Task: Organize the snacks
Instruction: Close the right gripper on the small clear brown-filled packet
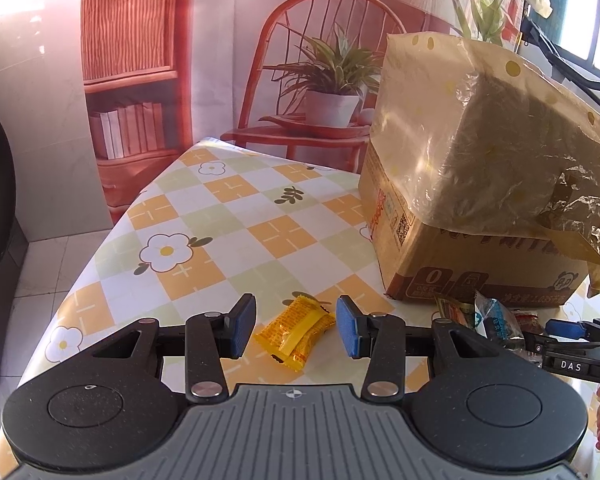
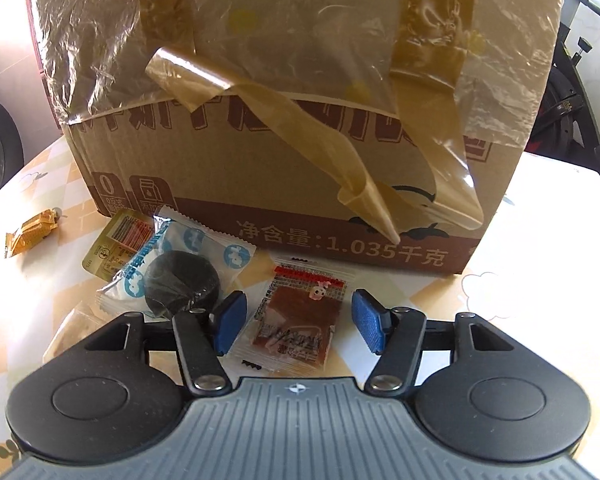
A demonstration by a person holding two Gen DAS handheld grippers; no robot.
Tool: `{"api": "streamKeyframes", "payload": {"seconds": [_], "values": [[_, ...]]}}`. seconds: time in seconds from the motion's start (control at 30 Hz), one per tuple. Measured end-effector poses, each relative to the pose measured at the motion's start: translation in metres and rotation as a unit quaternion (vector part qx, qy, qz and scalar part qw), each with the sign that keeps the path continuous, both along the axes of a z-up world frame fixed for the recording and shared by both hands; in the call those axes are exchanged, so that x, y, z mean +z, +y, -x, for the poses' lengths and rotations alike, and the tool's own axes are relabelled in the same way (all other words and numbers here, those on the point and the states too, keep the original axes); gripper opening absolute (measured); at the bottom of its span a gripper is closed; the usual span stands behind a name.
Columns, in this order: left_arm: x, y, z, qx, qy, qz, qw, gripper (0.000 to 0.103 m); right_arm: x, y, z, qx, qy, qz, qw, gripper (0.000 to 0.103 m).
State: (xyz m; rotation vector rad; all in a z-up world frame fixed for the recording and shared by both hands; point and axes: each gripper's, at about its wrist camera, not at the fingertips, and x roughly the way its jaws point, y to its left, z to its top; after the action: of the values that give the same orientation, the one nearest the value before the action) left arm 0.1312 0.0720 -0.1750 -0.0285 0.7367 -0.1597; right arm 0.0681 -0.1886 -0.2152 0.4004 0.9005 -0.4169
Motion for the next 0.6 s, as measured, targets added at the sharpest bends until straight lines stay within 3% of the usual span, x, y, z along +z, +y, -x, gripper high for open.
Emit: {"api": "streamKeyframes", "payload": {"seconds": [0.2,0.43,0.53,0.6], "values": [[-0.005,0.002,-0.004,0.004,0.003,-0.008,1.0000,0.046,-0.003,-0.007,0.020,-0.006,-0.008,0.012,1.000,0.062],[-0.009,0.003,-0.006,0.004,0.003,-0.016,0.9999,0.046,-0.011,-0.007,0.013,0.018,-0.027,0.023,0.999,0.062],[-0.011,0.005,-0.007,0.004,0.005,-0.020,0.9998,0.046,-0.014,-0.007,0.015,0.024,-0.038,0.025,0.999,0.059],[-0.013,0.006,-0.008,0.003,0.007,-0.023,0.9997,0.046,-0.015,-0.004,0.019,0.023,-0.048,0.027,0.998,0.053]]}}
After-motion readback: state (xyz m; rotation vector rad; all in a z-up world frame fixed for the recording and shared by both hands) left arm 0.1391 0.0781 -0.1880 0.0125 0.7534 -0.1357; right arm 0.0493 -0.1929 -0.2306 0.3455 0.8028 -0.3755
